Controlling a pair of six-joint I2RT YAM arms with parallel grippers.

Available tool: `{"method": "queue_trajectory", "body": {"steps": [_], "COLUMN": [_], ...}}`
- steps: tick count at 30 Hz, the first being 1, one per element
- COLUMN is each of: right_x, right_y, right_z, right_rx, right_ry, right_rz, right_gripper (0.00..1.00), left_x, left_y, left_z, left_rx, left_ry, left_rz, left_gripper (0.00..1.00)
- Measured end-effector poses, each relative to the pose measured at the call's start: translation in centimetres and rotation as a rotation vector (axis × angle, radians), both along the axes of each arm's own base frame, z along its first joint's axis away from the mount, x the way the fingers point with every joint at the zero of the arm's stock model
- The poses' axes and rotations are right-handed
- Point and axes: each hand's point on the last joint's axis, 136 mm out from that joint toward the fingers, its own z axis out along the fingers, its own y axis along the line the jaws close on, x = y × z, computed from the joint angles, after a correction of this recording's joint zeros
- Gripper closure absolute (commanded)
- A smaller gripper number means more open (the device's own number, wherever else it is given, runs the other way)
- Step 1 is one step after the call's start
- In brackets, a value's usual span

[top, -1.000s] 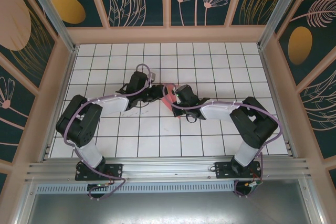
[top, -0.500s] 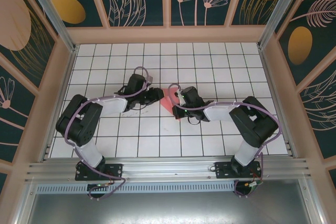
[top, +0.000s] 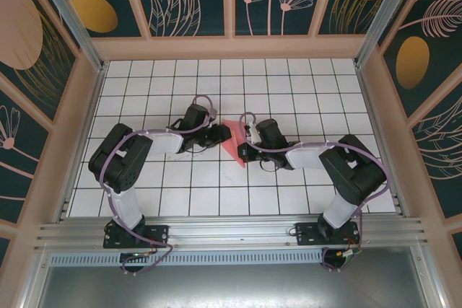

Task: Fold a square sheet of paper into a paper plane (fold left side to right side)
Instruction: Fourth fold the wing at the center of the table.

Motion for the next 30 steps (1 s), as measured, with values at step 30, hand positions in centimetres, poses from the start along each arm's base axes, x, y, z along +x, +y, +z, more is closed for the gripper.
{"method": "queue_trajectory", "body": {"steps": [30], "right_x": [0.1], "right_y": [0.1], "right_z": [-0.1], "right_rx": [0.049], "right_ry": [0.037], "right_rz": [-0.001], "right_gripper": [0.88], "left_x": [0.7], "left_y": [-0.9], "left_z": [-1.7], "left_rx": [0.019], "left_ry": [0.037], "left_rz": [0.004], "left_gripper": [0.58]}}
